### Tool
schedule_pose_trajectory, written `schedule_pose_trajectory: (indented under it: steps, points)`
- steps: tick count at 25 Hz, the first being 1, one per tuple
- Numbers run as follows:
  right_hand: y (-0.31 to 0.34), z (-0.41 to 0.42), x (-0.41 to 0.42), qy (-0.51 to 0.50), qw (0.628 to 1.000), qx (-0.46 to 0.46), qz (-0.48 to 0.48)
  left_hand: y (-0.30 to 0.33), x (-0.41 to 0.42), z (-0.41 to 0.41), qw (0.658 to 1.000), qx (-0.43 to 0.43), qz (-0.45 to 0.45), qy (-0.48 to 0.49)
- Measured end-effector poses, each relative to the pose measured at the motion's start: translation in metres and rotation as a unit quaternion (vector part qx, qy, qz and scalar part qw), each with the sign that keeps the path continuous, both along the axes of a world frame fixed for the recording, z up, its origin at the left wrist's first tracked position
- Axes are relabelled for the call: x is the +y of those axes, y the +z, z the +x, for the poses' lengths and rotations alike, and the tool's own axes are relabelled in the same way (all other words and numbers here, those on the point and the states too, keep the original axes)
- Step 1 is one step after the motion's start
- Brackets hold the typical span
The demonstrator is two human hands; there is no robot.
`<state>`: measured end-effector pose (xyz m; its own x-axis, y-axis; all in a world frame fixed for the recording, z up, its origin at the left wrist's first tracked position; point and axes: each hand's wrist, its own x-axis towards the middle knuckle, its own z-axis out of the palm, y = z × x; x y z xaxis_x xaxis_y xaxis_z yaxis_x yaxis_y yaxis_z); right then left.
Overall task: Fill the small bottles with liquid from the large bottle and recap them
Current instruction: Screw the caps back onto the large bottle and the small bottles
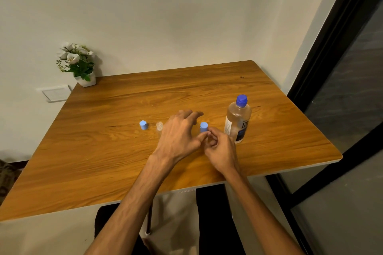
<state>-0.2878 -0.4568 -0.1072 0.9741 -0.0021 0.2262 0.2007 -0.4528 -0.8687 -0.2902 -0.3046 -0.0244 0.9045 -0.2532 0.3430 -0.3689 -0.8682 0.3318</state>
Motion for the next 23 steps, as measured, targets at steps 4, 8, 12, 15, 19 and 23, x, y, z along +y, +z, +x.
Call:
schedule_pose_trajectory:
  steps: [4,8,12,15,19,23]
  points:
    - [0.004,-0.02,0.004,-0.095,0.995,0.022,0.015,-0.013,0.039,-0.019,0.978,-0.127,-0.154,0.058]
    - [0.006,-0.055,0.016,-0.187,0.977,-0.088,0.057,-0.033,0.088,-0.021,0.937,-0.14,-0.245,0.206]
    - [0.009,-0.053,0.065,-0.066,0.995,-0.063,0.049,-0.056,0.127,0.004,0.946,0.022,-0.144,0.289]
    - [0.01,-0.026,0.103,-0.045,0.999,-0.023,-0.005,-0.062,0.128,0.024,0.953,0.073,-0.098,0.276]
    - [0.007,0.0,0.125,-0.014,0.999,-0.007,-0.033,-0.061,0.124,0.036,0.961,0.076,-0.084,0.25]
    - [0.001,0.004,0.122,-0.028,0.998,-0.022,-0.042,-0.05,0.12,0.02,0.943,-0.003,-0.274,0.189]
